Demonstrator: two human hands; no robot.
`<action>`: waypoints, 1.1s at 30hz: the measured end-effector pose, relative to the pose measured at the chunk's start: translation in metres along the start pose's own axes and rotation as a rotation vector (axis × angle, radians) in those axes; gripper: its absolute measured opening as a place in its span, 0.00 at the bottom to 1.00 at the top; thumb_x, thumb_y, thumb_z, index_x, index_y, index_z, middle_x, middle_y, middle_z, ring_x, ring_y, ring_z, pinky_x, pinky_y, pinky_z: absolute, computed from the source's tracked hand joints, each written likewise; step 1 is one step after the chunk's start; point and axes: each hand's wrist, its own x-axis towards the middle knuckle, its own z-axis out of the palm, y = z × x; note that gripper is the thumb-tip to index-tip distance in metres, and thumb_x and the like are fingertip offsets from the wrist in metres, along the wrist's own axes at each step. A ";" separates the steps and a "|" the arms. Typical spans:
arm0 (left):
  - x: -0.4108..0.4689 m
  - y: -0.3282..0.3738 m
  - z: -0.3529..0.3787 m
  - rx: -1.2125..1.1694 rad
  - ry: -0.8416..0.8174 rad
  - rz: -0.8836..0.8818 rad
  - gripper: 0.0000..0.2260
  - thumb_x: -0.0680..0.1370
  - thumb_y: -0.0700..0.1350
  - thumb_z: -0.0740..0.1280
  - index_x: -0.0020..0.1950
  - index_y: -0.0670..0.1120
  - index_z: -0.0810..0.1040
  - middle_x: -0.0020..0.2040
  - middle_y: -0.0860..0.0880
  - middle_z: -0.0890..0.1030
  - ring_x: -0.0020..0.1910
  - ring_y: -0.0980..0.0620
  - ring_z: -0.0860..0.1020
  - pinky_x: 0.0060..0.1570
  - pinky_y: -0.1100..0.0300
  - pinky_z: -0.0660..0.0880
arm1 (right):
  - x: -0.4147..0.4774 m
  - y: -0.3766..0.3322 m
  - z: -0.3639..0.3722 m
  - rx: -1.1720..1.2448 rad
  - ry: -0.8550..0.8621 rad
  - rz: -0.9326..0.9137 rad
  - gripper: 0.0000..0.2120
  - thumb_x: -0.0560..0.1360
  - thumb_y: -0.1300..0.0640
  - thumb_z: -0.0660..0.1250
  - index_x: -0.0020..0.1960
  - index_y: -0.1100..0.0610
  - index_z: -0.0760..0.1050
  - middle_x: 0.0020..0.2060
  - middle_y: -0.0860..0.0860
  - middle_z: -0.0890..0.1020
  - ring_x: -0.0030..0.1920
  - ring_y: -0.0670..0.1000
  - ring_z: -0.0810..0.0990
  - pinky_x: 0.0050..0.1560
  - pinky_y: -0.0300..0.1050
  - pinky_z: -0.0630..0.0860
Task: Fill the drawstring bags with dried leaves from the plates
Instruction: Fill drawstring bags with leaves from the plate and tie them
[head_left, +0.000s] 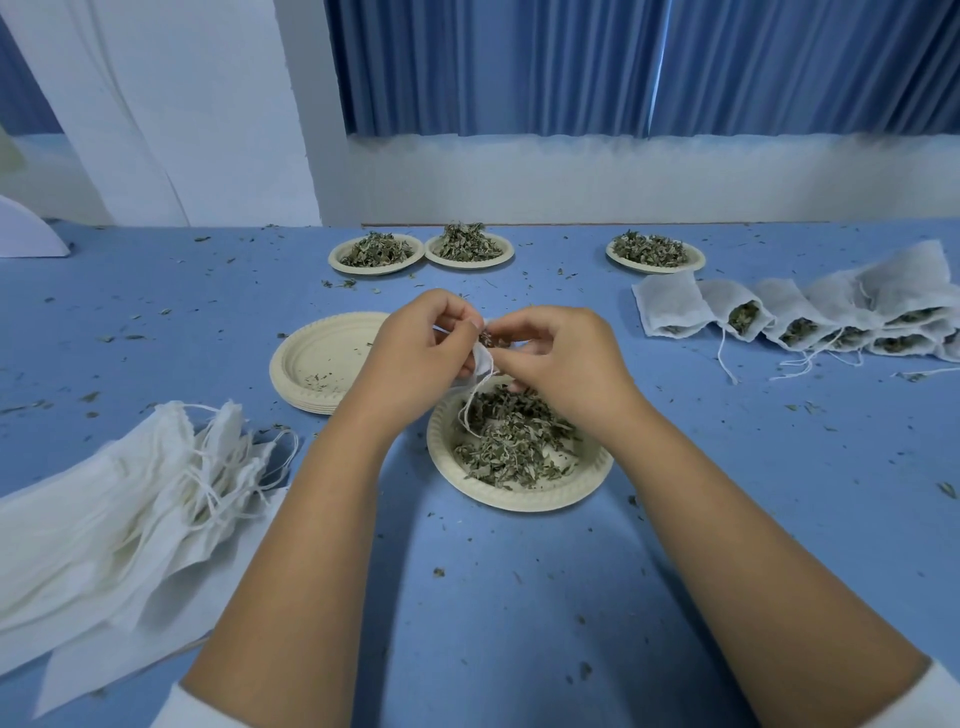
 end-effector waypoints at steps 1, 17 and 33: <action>0.000 0.000 -0.001 0.002 0.016 0.001 0.05 0.80 0.41 0.65 0.45 0.48 0.77 0.36 0.50 0.80 0.29 0.59 0.78 0.33 0.66 0.76 | 0.001 -0.001 -0.001 0.053 -0.022 0.021 0.10 0.72 0.64 0.73 0.48 0.50 0.81 0.40 0.47 0.85 0.31 0.45 0.83 0.33 0.36 0.78; 0.002 -0.001 -0.006 -0.120 0.056 -0.042 0.06 0.82 0.41 0.64 0.46 0.47 0.78 0.37 0.52 0.80 0.33 0.57 0.80 0.42 0.60 0.80 | -0.004 0.001 0.004 -0.250 -0.081 -0.209 0.20 0.70 0.63 0.67 0.57 0.46 0.81 0.55 0.41 0.80 0.29 0.39 0.75 0.38 0.27 0.68; -0.003 0.003 -0.001 0.029 -0.090 0.081 0.08 0.81 0.41 0.64 0.43 0.50 0.77 0.30 0.59 0.77 0.29 0.59 0.72 0.31 0.68 0.70 | -0.002 0.003 0.002 -0.344 -0.285 -0.177 0.18 0.72 0.65 0.65 0.31 0.47 0.63 0.21 0.37 0.70 0.26 0.40 0.70 0.27 0.33 0.62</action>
